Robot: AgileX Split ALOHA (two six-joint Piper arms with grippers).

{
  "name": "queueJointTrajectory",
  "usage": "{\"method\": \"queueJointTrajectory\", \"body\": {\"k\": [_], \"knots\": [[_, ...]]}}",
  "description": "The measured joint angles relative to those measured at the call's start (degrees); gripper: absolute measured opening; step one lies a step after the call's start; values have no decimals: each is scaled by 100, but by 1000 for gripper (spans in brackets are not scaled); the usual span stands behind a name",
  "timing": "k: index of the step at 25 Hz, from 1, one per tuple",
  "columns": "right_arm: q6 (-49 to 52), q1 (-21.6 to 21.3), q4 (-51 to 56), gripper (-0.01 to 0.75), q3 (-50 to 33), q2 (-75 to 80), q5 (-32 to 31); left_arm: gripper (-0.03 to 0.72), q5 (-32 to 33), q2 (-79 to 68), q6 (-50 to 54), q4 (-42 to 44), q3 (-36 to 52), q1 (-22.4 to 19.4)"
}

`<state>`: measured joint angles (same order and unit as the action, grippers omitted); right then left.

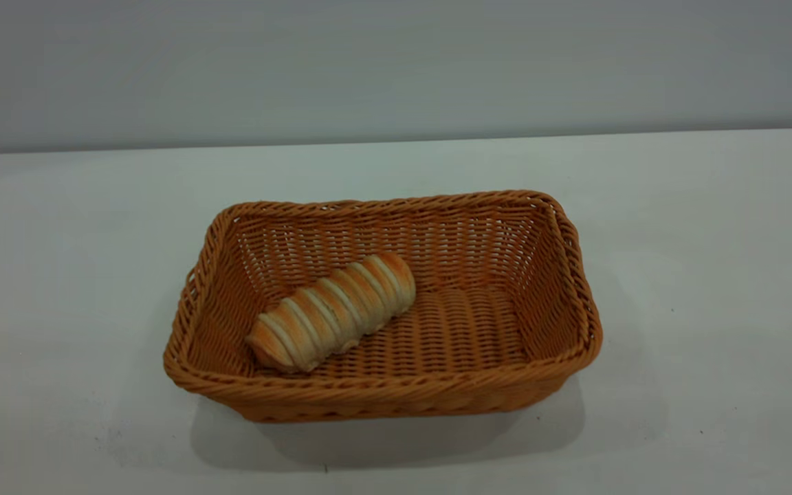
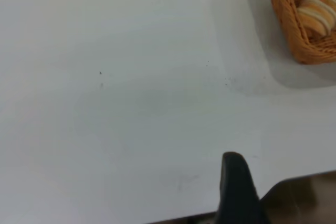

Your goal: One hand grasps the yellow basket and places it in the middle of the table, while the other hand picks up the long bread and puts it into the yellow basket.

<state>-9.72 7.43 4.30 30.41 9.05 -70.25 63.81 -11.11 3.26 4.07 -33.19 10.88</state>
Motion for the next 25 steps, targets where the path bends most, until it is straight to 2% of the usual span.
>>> {"method": "queueJointTrajectory", "body": {"k": [6, 25], "knots": [[80, 0, -75, 466, -250, 0, 511, 509, -29, 253, 198, 0, 309, 0], [123, 0, -91, 465, -302, 0, 524, 509, 64, 286, 209, -14, 499, 0]]}}
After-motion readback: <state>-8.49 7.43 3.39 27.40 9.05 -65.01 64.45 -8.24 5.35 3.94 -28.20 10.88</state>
